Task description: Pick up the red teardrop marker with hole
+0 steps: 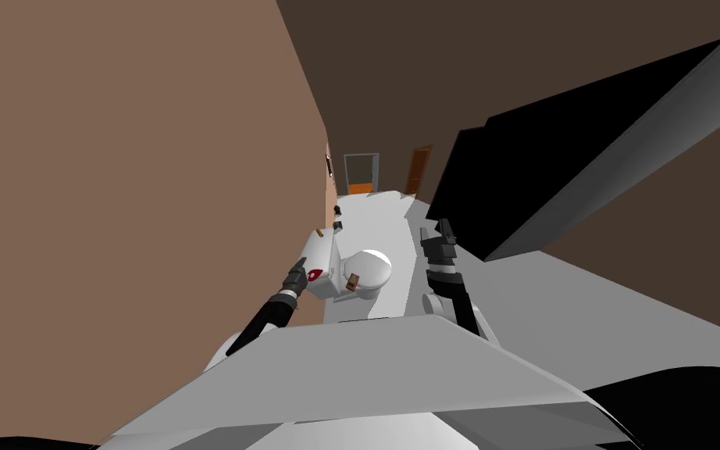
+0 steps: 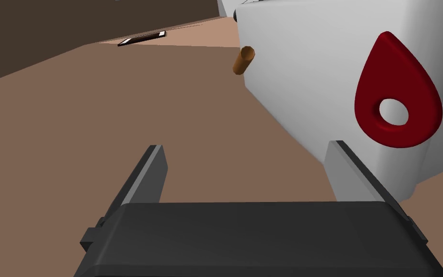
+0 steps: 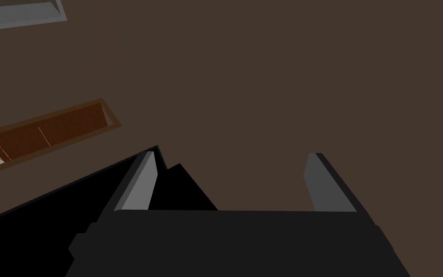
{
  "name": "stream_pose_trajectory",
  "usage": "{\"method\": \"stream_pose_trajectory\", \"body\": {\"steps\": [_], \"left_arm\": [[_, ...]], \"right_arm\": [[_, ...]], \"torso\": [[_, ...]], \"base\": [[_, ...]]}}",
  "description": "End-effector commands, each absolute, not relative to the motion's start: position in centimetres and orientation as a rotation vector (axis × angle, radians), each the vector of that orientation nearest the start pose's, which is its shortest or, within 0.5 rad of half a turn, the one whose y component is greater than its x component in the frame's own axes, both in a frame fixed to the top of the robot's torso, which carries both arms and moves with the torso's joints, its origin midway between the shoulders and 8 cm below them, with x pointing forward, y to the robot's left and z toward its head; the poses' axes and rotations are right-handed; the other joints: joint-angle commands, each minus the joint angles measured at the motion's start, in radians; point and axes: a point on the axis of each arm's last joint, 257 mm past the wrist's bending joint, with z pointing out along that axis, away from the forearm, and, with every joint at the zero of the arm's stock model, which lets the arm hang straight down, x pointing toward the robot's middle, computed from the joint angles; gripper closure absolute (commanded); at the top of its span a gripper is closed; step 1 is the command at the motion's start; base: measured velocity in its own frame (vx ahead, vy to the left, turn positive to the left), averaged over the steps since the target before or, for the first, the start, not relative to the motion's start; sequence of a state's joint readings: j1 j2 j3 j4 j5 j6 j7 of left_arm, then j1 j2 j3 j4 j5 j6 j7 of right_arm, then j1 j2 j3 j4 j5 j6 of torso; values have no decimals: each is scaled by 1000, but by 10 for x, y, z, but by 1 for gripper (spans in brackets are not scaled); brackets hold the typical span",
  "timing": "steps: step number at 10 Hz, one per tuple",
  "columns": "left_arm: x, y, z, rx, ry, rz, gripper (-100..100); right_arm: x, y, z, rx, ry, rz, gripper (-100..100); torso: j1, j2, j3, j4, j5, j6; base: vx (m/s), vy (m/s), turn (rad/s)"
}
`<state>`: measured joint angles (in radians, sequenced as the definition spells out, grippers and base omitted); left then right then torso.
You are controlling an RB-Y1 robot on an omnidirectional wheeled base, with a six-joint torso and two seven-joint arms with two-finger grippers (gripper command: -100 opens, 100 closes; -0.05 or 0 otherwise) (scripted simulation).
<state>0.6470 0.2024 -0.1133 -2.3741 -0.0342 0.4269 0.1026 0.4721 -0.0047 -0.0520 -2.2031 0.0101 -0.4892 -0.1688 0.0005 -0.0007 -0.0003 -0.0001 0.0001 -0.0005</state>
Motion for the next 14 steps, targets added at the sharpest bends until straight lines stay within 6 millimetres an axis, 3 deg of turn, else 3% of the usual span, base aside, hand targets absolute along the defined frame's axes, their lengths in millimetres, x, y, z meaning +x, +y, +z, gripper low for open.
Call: {"method": "stream_pose_trajectory", "body": {"steps": [1, 10, 14], "left_arm": [[364, 267, -220, -1379, 1433, -957, -100], [343, 262, -267, -1556, 1558, -839, -100], [336, 259, -279, -1608, 1593, -803, -100]], "right_arm": [[359, -297, -2, 762, 609, 1394, 0], [359, -297, -2, 762, 609, 1394, 0], [359, -297, -2, 762, 609, 1394, 0]], "torso": [[0, 0, 0, 0, 0, 0], [0, -1, 0, 0, 0, 0], [1, -1, -1, 0, 0, 0]], "base": [[14, 2, -69], [19, 6, -30], [21, 9, -12]]}}
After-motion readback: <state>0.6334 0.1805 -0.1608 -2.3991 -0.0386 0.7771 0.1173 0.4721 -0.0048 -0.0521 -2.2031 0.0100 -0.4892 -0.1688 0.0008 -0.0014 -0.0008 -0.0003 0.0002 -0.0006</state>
